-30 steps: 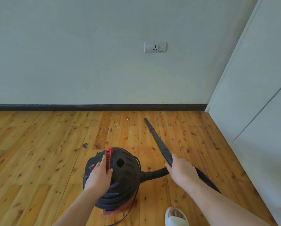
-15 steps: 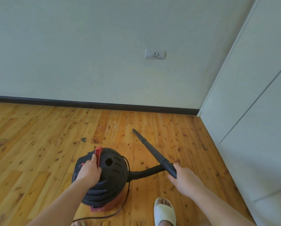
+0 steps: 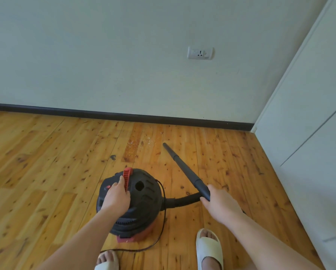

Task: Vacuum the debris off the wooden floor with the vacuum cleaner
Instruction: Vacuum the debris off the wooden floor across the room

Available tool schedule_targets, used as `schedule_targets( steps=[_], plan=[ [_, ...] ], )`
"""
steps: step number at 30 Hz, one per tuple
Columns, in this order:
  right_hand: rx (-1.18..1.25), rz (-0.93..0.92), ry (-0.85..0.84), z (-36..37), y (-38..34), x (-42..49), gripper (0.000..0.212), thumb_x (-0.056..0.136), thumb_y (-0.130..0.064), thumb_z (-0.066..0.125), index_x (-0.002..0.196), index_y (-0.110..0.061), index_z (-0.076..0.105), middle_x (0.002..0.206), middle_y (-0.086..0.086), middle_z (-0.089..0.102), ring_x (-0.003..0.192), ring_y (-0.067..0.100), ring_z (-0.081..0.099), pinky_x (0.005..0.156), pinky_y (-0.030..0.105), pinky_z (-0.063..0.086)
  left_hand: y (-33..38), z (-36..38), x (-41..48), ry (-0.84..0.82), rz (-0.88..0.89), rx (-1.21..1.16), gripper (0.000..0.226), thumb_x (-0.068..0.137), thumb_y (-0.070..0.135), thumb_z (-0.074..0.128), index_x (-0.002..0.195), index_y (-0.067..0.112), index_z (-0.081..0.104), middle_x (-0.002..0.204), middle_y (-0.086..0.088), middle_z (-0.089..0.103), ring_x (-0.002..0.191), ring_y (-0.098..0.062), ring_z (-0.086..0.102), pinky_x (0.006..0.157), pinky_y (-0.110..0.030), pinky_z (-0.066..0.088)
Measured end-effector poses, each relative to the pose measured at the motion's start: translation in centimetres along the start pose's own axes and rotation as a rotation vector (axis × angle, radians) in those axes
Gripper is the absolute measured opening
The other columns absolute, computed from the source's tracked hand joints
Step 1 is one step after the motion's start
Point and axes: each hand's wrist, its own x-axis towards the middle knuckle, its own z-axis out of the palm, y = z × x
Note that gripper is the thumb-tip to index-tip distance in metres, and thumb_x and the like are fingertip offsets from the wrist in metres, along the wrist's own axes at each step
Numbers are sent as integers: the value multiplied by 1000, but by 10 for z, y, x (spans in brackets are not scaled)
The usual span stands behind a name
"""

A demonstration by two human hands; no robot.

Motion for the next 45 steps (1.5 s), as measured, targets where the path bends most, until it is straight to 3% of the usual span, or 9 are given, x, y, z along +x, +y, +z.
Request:
schedule_targets(
  steps=[3,6,14,20,26,35,39,42,45],
  plan=[
    [8,7,-4,5,-8,25,56,105,-46,50,154,-22,36,106,-6,65,88,13,66,72,26,56,-2,-3,18,20,2,-1,64,105,20,43,162,14,16,123,-8,54,95,-19,52,75,-30,42],
    [3,18,0,8,-15,50,57,106,-45,50,156,-21,33,118,-2,66,98,15,67,75,25,54,-2,-3,35,37,-12,-1,63,106,19,41,163,13,13,132,-10,52,105,-23,54,78,-30,43],
    [-7,37,-23,14,-24,90,59,106,-45,52,157,-23,32,114,-3,65,93,15,67,72,27,54,-4,-8,52,47,-35,-34,63,106,22,42,163,17,14,125,-6,53,94,-17,58,72,-28,45],
    [7,24,-49,9,-25,71,50,105,-44,52,148,-22,40,103,-4,62,84,13,64,68,26,54,-4,-12,32,2,-107,-39,68,105,16,41,163,13,7,126,-11,51,88,-20,57,64,-29,44],
    [6,-12,-51,6,-16,17,57,105,-45,51,155,-23,35,103,-10,58,82,10,60,59,21,45,-16,-16,-5,-14,-116,1,69,104,15,43,163,12,8,126,-13,53,88,-21,58,65,-29,46],
    [30,7,-52,-3,1,-19,57,104,-47,52,154,-22,37,111,-6,63,91,12,66,77,27,57,-21,-16,-28,-33,-134,25,71,102,14,44,163,14,9,129,-13,56,96,-26,66,67,-33,54],
    [13,-17,-43,3,-14,-7,63,106,-44,52,160,-22,29,134,-2,62,111,16,66,89,29,55,-21,-13,-19,-8,-127,16,70,101,12,44,163,16,11,126,-13,57,89,-23,63,58,-28,46],
    [-15,-59,-32,11,-29,12,61,105,-46,53,158,-25,33,126,-3,65,103,15,68,85,29,59,-23,-11,-6,7,-120,24,69,103,12,41,163,17,7,133,-12,53,95,-24,63,61,-30,48],
    [-43,-83,-12,20,-44,36,62,105,-45,52,159,-24,30,131,-3,65,109,16,67,86,28,58,-28,-14,12,33,-114,32,67,104,15,39,164,17,6,131,-9,52,96,-22,60,63,-30,48]
  ],
)
